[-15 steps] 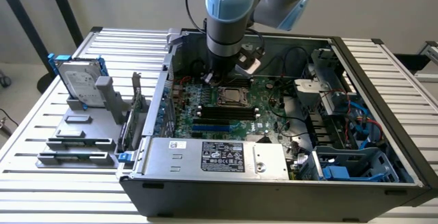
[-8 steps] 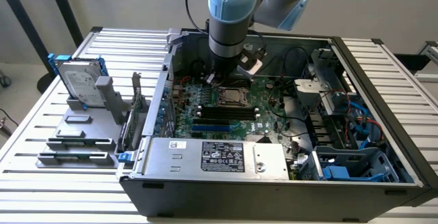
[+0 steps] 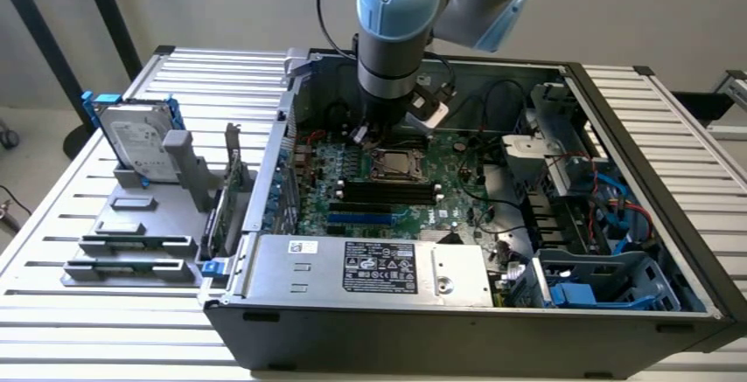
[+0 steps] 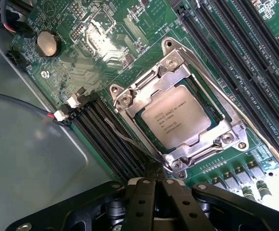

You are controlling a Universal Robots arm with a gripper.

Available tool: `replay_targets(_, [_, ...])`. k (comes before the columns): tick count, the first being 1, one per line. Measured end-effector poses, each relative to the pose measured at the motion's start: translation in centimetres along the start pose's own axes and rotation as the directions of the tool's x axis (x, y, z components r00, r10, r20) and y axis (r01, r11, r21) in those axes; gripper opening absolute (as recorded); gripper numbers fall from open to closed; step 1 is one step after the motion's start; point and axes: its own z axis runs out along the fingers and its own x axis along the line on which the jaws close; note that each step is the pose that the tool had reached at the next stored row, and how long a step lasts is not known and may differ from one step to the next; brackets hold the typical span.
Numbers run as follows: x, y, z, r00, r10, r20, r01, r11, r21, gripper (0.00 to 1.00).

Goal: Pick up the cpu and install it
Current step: 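Install the first cpu locking lever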

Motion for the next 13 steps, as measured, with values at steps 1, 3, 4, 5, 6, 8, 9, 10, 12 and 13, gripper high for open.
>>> replay_targets(1, [0.01,0.01,0.02,1.0,0.001,-0.0001,-0.001,1.0,-0.0006,0.11])
replay_targets(3, [0.06,0.03,0.04,1.0,0.004,-0.0003,-0.004,1.0,-0.0019,0.11])
replay_targets(4, [0.08,0.02,0.05,1.0,0.006,-0.0004,-0.006,1.0,-0.0026,0.11])
replay_targets(5, [0.11,0.0,0.07,1.0,0.009,-0.0007,-0.009,1.0,-0.0035,0.11])
replay_targets(6, [0.14,-0.01,0.09,0.9999,0.011,-0.0012,-0.011,0.9999,-0.0042,0.11])
replay_targets(8, [0.18,-0.02,0.12,0.9999,0.016,-0.0024,-0.016,0.9999,-0.0054,0.11])
replay_targets(9, [0.19,-0.03,0.13,0.9998,0.018,-0.0027,-0.018,0.9998,-0.0061,0.11])
replay_targets(10, [0.19,-0.02,0.13,0.9998,0.02,-0.0032,-0.02,0.9998,-0.0067,0.11])
replay_targets(12, [0.21,0.0,0.15,0.9997,0.023,-0.0039,-0.023,0.9997,-0.0076,0.11])
replay_targets(13, [0.23,0.03,0.16,0.9997,0.024,-0.0042,-0.024,0.9997,-0.008,0.11])
